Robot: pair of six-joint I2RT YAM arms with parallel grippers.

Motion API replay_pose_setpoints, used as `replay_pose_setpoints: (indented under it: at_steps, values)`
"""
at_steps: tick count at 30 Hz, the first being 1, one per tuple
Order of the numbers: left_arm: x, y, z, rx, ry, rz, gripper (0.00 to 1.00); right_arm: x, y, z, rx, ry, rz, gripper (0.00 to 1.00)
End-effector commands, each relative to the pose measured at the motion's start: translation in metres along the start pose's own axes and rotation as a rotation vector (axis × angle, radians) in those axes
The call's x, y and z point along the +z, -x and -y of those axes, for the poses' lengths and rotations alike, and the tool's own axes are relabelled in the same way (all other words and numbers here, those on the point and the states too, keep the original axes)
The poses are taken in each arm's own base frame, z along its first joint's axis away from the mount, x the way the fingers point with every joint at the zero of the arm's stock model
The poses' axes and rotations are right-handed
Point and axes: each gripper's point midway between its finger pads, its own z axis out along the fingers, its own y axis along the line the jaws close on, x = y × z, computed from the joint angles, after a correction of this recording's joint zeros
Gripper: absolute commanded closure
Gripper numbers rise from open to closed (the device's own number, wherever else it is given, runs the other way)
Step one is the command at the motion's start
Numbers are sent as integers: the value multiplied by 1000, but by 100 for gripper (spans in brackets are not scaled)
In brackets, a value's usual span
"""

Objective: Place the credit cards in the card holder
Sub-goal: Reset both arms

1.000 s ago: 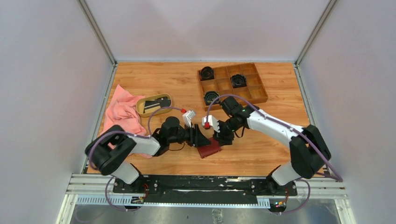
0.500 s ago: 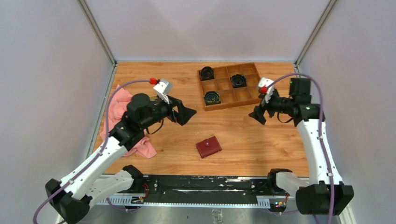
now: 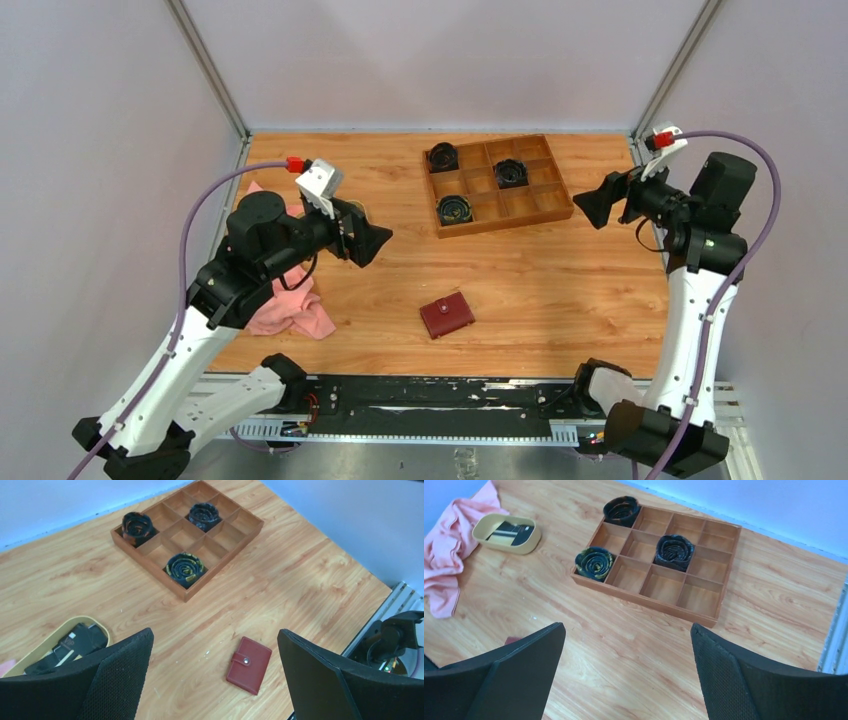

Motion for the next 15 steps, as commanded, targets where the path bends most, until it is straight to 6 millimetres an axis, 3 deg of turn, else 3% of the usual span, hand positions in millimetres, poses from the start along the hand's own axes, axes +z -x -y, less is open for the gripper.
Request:
replay_pose_setpoints:
  at_steps: [1, 7, 15]
  values:
    - [-13, -5, -4, 13, 29, -30, 0, -15, 24, 6, 64, -128, 64, 0]
    - [-13, -4, -9, 21, 54, -25, 0, -20, 37, -10, 50, -47, 91, 0]
    - [-5, -5, -21, 3, 69, -12, 0, -25, 51, -12, 19, -49, 107, 0]
